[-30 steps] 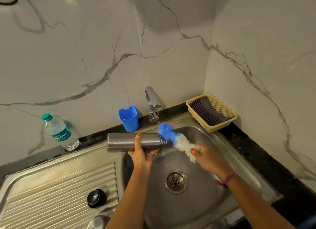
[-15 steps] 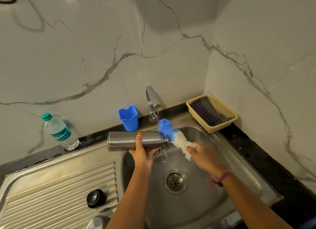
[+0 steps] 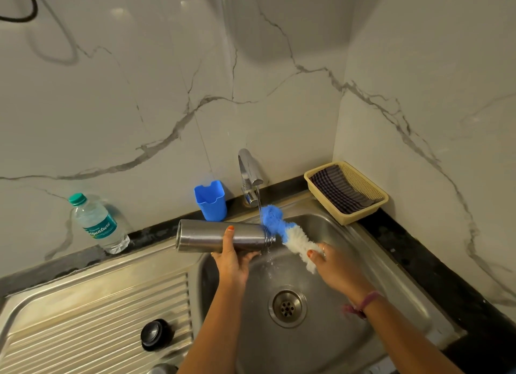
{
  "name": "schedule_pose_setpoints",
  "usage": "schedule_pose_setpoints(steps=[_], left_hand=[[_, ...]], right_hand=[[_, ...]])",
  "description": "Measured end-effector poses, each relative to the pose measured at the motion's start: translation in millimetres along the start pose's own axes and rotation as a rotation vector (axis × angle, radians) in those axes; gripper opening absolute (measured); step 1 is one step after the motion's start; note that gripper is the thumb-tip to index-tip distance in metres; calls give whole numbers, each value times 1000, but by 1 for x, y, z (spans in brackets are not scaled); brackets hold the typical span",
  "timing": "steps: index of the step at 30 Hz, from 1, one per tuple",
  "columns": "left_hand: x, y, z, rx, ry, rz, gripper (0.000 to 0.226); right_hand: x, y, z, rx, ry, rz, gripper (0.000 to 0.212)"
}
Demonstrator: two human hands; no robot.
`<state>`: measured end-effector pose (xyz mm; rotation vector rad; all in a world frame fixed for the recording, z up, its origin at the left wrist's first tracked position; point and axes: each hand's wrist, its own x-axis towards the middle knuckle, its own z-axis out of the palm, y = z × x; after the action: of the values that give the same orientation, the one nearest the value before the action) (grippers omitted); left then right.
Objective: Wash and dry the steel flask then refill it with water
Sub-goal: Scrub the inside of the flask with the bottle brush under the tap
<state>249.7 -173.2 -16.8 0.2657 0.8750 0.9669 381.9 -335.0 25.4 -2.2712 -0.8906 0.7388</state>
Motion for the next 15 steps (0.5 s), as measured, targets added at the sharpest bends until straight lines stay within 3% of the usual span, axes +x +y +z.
schedule_pose_setpoints(steps=[15], left_hand=[[-1,-1,1,48,-14,-18,70]], right_hand=[[8,-7,-16,-42,-96,-37,34]])
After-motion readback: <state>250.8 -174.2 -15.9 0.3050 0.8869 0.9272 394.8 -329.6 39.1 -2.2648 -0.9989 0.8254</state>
